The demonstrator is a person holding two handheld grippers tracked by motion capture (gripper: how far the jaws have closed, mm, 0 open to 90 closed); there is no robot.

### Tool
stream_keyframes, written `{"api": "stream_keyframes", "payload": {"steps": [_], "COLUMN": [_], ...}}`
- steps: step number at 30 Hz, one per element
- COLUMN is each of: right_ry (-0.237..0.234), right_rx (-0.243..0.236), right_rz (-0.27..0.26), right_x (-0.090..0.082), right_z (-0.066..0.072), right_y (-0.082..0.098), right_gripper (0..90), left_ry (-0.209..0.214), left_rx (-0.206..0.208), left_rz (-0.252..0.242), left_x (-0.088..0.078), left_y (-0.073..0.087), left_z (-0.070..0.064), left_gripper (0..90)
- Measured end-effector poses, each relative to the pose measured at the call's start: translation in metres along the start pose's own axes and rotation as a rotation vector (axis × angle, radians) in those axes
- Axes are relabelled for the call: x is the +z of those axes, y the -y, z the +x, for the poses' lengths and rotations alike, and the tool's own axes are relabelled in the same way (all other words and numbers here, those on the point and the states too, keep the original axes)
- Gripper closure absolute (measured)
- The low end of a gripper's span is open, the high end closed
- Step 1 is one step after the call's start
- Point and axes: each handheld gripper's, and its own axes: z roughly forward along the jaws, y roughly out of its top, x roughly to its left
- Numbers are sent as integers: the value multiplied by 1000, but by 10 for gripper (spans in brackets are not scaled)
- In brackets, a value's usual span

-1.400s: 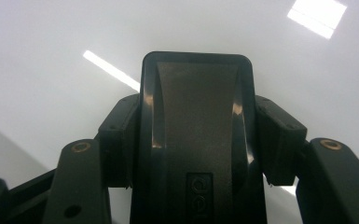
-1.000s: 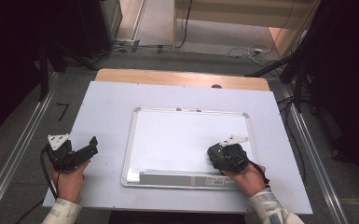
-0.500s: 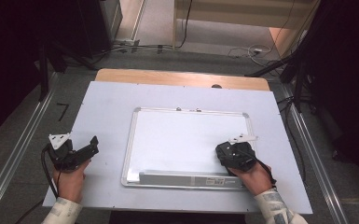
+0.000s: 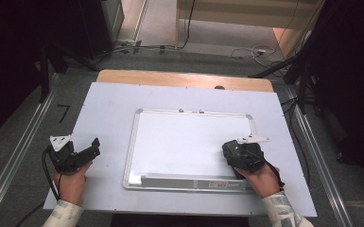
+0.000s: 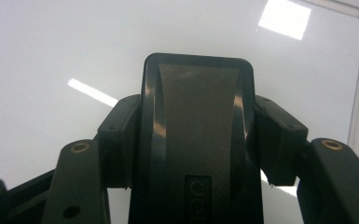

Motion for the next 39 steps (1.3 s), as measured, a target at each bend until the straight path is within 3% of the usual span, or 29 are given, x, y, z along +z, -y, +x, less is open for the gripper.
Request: {"api": "stream_keyframes", "payload": {"steps": [39], "right_ry": [39], "right_rx": [70], "right_rz": [-58], "right_x": [-18], "right_z": [-15], "right_y": [3], "right_gripper": [380], "left_ry": [-2], "left_rx": [-3], "left_rz": [-1], "left_x": [-1], "left_y": [0], "left_z": [0], "left_gripper": [60]}}
